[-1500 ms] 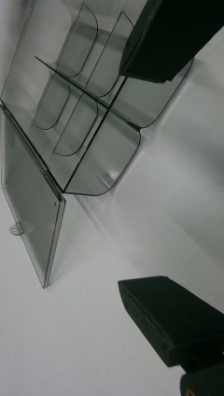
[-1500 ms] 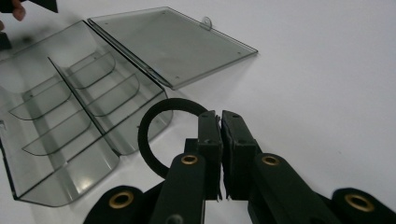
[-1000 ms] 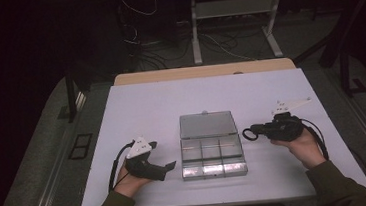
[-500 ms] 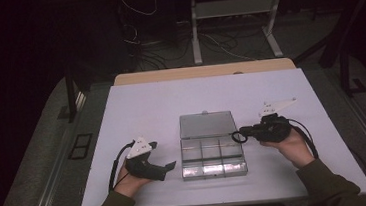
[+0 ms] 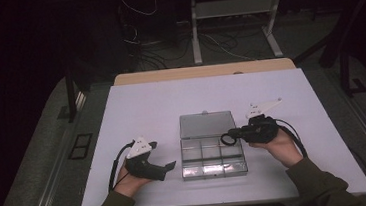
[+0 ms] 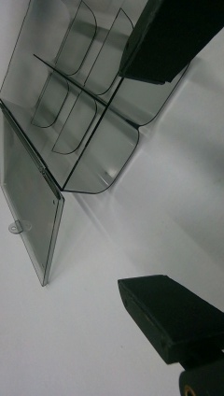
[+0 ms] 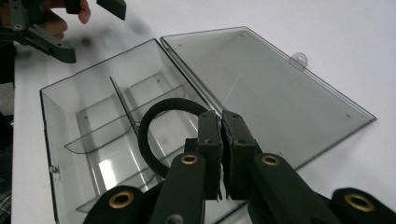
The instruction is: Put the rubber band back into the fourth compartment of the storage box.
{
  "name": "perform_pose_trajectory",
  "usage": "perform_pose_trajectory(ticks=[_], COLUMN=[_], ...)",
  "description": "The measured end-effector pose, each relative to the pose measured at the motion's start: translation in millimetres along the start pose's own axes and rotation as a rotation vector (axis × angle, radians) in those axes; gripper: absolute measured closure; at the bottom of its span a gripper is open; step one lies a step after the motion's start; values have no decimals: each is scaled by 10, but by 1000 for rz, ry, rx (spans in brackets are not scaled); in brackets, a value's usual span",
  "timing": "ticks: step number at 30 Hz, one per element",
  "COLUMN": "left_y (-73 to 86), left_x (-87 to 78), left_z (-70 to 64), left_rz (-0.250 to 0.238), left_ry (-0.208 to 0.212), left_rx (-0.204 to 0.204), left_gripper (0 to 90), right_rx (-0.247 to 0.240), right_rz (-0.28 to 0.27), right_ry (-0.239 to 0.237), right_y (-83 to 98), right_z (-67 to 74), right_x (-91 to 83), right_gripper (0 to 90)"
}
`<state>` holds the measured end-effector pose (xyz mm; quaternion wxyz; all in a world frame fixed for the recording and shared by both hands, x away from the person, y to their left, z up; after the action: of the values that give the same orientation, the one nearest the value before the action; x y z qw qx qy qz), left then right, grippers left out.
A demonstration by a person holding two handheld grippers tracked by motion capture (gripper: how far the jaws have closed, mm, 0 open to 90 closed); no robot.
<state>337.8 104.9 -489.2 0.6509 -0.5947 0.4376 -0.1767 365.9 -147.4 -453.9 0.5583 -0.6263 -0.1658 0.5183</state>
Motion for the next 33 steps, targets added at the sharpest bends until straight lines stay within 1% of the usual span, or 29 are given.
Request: perform_pose_trajectory(ticks=[11,19,27,33], left_y=[-2,0,-5,-11], left_x=[-2,-6,-7,-10], left_z=[4,5,1,6], left_rz=[-1,4,-1,-5], left_ry=[1,4,5,7], left_rx=[1,5,-2,-4], left_gripper=[5,6,6,5], right_rx=[-30,-46,-53,-69], right_rz=[8,22,18,24], right_ry=[-46,-72,-91,-119], right_y=[-87,-118,-171,-204], right_z=[172,255,333,431], right_x=[187,288,394,501], right_gripper=[860,860,860,861])
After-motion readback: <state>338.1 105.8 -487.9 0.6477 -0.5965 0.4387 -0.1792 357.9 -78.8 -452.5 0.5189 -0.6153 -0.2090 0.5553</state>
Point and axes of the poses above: each handheld gripper's, and its own axes: x roughly forward along the jaws, y roughly out of its underside, z roughly to its left, the point moved 9 cm from there along x, roughly forward along the jaws, and after that the axes turned 10 degrees about -z, right-handed, at the moved point
